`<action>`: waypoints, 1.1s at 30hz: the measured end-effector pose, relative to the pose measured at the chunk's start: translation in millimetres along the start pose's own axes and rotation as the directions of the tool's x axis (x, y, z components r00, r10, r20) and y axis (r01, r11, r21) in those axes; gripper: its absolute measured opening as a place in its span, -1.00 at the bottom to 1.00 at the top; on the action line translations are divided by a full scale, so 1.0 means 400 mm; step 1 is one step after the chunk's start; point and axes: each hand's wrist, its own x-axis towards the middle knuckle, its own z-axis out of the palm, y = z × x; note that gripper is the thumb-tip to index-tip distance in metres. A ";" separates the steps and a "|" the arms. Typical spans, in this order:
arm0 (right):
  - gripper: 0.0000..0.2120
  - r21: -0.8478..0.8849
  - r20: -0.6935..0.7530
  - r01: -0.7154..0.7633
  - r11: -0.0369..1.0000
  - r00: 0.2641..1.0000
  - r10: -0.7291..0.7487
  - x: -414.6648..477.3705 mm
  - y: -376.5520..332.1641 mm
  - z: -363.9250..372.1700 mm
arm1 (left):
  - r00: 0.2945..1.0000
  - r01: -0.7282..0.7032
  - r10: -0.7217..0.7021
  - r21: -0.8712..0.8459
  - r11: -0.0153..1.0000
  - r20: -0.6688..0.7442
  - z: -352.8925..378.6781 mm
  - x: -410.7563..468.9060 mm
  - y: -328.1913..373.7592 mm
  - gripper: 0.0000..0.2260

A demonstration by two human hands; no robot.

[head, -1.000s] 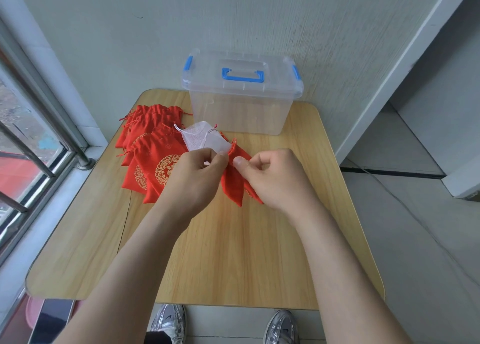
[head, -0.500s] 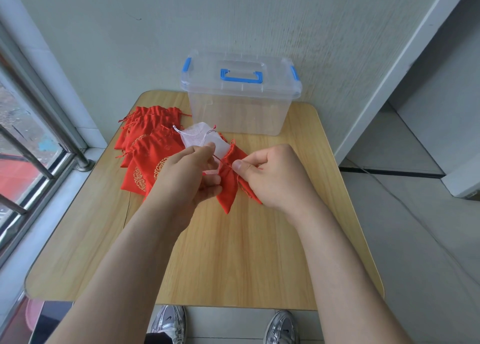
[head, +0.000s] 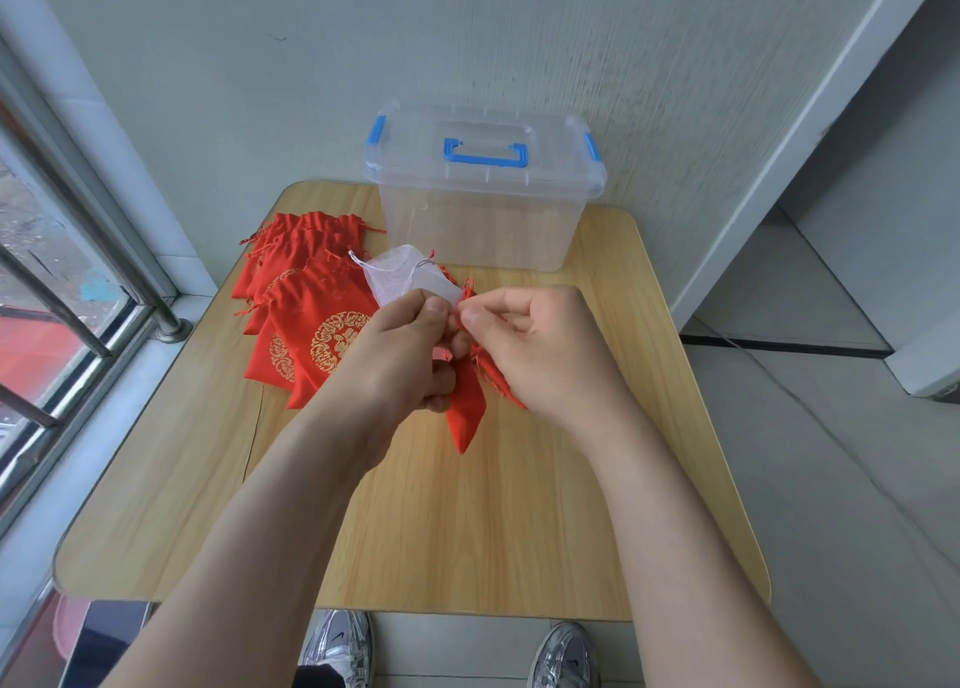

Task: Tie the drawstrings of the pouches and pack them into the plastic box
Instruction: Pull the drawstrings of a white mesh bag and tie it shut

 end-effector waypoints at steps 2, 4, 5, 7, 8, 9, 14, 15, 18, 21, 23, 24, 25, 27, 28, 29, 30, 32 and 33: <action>-0.91 0.010 0.010 0.026 1.000 1.000 -0.026 -0.001 -0.001 0.003 | 0.998 -0.055 0.056 0.069 0.996 -0.014 0.003 -0.002 -0.001 -0.74; -0.94 0.011 -0.023 0.030 0.999 0.999 -0.030 0.003 0.001 0.007 | 0.993 -0.115 0.119 0.147 0.982 -0.022 0.005 -0.003 -0.001 -0.72; -0.94 0.016 -0.034 0.026 1.000 0.999 -0.026 0.005 0.001 0.009 | 0.989 -0.141 0.147 0.175 0.974 -0.022 0.006 -0.003 -0.001 -0.72; -0.93 0.033 -0.046 0.017 0.999 0.999 -0.015 0.003 -0.003 0.013 | 0.983 -0.172 0.180 0.214 0.962 -0.019 0.006 -0.003 0.002 -0.75; -0.92 0.035 -0.053 0.014 0.999 0.999 -0.013 0.001 -0.007 0.013 | 0.983 -0.176 0.184 0.222 0.959 -0.016 0.005 -0.003 0.003 -0.75; -0.91 0.037 -0.059 0.012 0.999 0.998 -0.010 0.000 -0.012 0.012 | 0.984 -0.172 0.179 0.224 0.959 -0.009 0.004 -0.004 0.003 -0.76; -0.86 0.182 -0.081 -0.080 0.980 0.992 0.096 -0.012 -0.039 0.004 | 0.992 -0.125 0.124 0.151 0.981 0.018 0.002 -0.008 0.009 -0.77; -0.85 0.191 -0.078 -0.090 0.978 0.991 0.106 -0.013 -0.042 0.005 | 0.992 -0.123 0.119 0.142 0.982 0.036 0.002 -0.007 0.010 -0.78; -0.80 0.180 -0.063 -0.107 0.978 0.991 0.120 -0.016 -0.044 0.008 | 0.988 -0.111 0.097 0.117 0.987 0.121 -0.012 0.000 0.001 -0.81; -0.76 0.183 -0.054 -0.123 0.975 0.989 0.135 -0.016 -0.043 0.002 | 0.987 -0.100 0.084 0.117 0.988 0.133 -0.028 0.005 -0.010 -0.82; -0.74 0.169 -0.041 -0.124 0.978 0.990 0.133 -0.019 -0.048 -0.004 | 0.986 -0.125 0.108 0.137 0.983 0.123 -0.033 0.003 -0.010 -0.83; -0.74 0.151 -0.033 -0.123 0.981 0.991 0.130 -0.019 -0.049 -0.007 | 0.984 -0.142 0.123 0.156 0.977 0.125 -0.034 0.003 -0.010 -0.83; -0.74 0.130 -0.024 -0.125 0.984 0.991 0.129 -0.017 -0.046 -0.007 | 0.983 -0.154 0.133 0.177 0.972 0.127 -0.036 0.004 -0.012 -0.83; -0.78 0.092 -0.019 -0.118 0.989 0.993 0.120 -0.011 -0.037 -0.008 | 0.984 -0.163 0.141 0.223 0.961 0.112 -0.038 0.009 -0.015 -0.81; -0.81 0.085 -0.023 -0.108 0.991 0.994 0.110 -0.008 -0.033 -0.009 | 0.985 -0.164 0.144 0.250 0.954 0.095 -0.038 0.012 -0.018 -0.80; -0.82 0.082 -0.031 -0.094 0.992 0.995 0.096 -0.007 -0.030 -0.013 | 0.986 -0.161 0.146 0.277 0.947 0.074 -0.038 0.014 -0.020 -0.79; -0.82 0.080 -0.036 -0.073 0.994 0.996 0.076 -0.008 -0.032 -0.020 | 0.988 -0.157 0.148 0.294 0.943 0.053 -0.038 0.015 -0.021 -0.79; -0.78 0.086 -0.004 -0.016 0.996 1.000 0.016 -0.014 -0.042 -0.031 | 0.988 -0.155 0.155 0.310 0.938 0.024 -0.038 0.015 -0.020 -0.80; -0.75 0.098 0.022 0.007 0.995 1.000 -0.009 -0.018 -0.049 -0.034 | 0.985 -0.168 0.169 0.324 0.931 0.023 -0.039 0.015 -0.020 -0.81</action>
